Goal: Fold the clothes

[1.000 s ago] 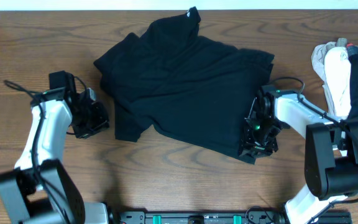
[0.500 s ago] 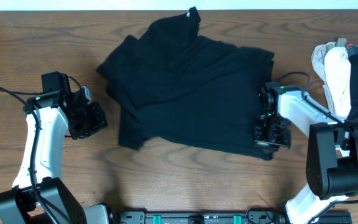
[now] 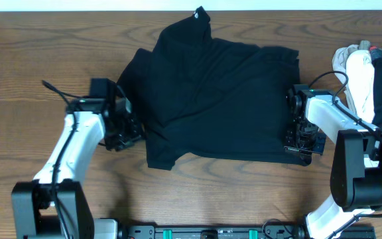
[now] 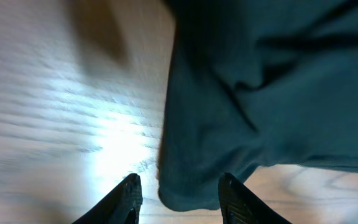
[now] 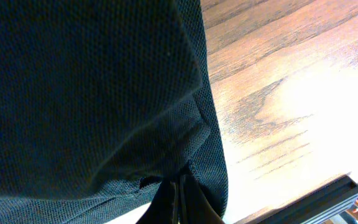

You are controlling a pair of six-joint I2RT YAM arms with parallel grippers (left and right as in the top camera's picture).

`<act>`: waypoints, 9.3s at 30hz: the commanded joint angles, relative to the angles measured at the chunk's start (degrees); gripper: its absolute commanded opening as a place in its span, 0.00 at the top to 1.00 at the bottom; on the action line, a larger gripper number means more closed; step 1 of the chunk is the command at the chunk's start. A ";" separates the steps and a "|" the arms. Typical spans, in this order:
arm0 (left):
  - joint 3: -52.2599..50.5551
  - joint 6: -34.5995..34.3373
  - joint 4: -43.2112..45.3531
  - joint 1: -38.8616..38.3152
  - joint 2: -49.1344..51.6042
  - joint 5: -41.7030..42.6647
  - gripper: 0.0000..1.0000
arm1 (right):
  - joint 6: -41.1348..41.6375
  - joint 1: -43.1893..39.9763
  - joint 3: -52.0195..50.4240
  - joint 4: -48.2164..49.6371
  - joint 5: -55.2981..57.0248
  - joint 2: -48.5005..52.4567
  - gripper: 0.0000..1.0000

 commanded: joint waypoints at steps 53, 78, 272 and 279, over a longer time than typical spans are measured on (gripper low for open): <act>-10.34 -9.11 -11.52 -1.18 -9.49 0.31 0.34 | -1.38 -0.66 0.74 1.70 0.81 0.46 0.99; -13.09 -17.22 -13.16 -1.14 -13.25 -7.82 0.94 | -1.95 -0.66 0.74 1.25 0.79 0.46 0.99; 25.79 18.16 5.53 -3.91 31.67 -18.80 0.80 | -13.73 -5.31 20.83 8.83 -13.33 16.55 0.83; 29.66 17.79 3.50 1.73 31.19 -16.59 0.80 | -13.77 -10.40 21.62 8.55 -12.37 16.13 0.85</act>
